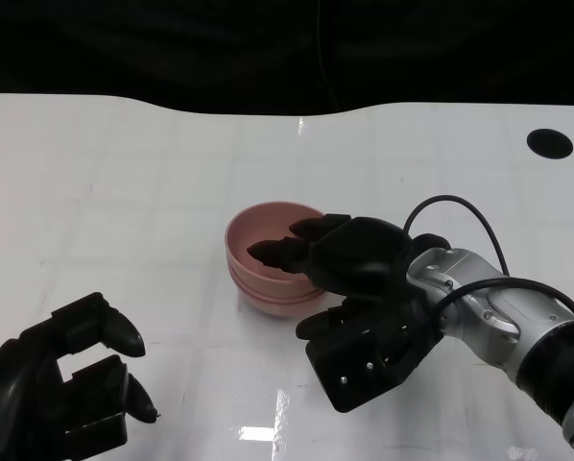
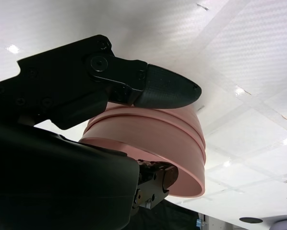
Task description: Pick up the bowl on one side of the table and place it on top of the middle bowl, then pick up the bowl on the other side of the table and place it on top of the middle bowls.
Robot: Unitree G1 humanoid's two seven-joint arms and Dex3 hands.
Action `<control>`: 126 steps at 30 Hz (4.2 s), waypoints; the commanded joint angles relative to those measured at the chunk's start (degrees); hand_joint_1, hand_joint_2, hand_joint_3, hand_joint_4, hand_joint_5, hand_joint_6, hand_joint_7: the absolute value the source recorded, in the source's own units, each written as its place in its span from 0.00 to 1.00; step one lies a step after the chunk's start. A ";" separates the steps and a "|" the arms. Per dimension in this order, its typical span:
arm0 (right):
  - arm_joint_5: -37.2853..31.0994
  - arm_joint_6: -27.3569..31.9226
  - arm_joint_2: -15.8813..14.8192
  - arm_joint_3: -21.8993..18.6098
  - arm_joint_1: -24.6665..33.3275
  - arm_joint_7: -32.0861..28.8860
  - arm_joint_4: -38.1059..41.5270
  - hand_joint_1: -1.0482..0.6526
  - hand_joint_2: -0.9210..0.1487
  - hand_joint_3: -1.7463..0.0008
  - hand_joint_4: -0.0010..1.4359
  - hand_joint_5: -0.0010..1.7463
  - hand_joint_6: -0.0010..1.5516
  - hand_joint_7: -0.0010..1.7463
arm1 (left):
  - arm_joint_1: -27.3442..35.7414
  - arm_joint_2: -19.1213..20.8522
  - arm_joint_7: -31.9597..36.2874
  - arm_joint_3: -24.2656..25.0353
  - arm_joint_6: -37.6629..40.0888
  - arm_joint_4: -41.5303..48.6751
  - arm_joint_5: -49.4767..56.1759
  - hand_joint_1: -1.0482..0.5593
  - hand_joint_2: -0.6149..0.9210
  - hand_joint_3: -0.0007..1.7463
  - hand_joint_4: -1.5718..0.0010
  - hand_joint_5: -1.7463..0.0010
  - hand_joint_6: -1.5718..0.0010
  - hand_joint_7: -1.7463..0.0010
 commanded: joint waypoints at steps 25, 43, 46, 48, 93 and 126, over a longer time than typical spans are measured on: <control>-0.49 -1.35 -4.67 -1.03 0.73 -0.75 -3.86 0.00 0.00 0.55 0.00 0.00 0.00 0.00 | -0.99 0.63 -0.24 0.58 0.10 0.04 -0.16 0.86 1.00 0.69 0.50 0.00 0.62 0.00; 3.23 3.25 -12.08 -12.12 11.61 0.55 -29.57 0.14 0.00 0.81 0.09 0.03 0.07 0.02 | -1.07 0.87 -0.76 0.91 -0.19 0.51 -0.02 0.86 1.00 0.69 0.52 0.00 0.63 0.00; 4.65 3.96 -11.78 -15.98 15.94 -3.33 -33.84 0.26 0.00 0.90 0.40 0.06 0.28 0.03 | -1.18 0.78 -0.50 1.11 0.25 0.39 -0.12 0.86 1.00 0.69 0.52 0.00 0.63 0.00; 4.84 4.05 -11.50 -16.66 16.74 -3.80 -34.57 0.28 0.00 0.91 0.44 0.06 0.31 0.02 | -1.21 0.74 -0.48 1.16 0.32 0.37 -0.10 0.86 1.00 0.69 0.52 0.00 0.63 0.00; 92.19 51.48 11.79 -51.32 55.43 16.87 -56.03 0.55 0.22 0.43 0.56 1.00 0.43 0.95 | -1.62 1.11 -0.67 1.97 0.55 1.52 0.08 0.86 1.00 0.68 0.54 0.00 0.66 0.00; 93.72 45.96 10.47 -54.13 54.78 18.75 -52.48 0.52 0.36 0.20 0.63 0.99 0.50 0.92 | 0.17 0.39 -0.67 3.25 -0.93 1.46 -0.72 0.85 1.00 0.70 0.52 0.00 0.64 0.00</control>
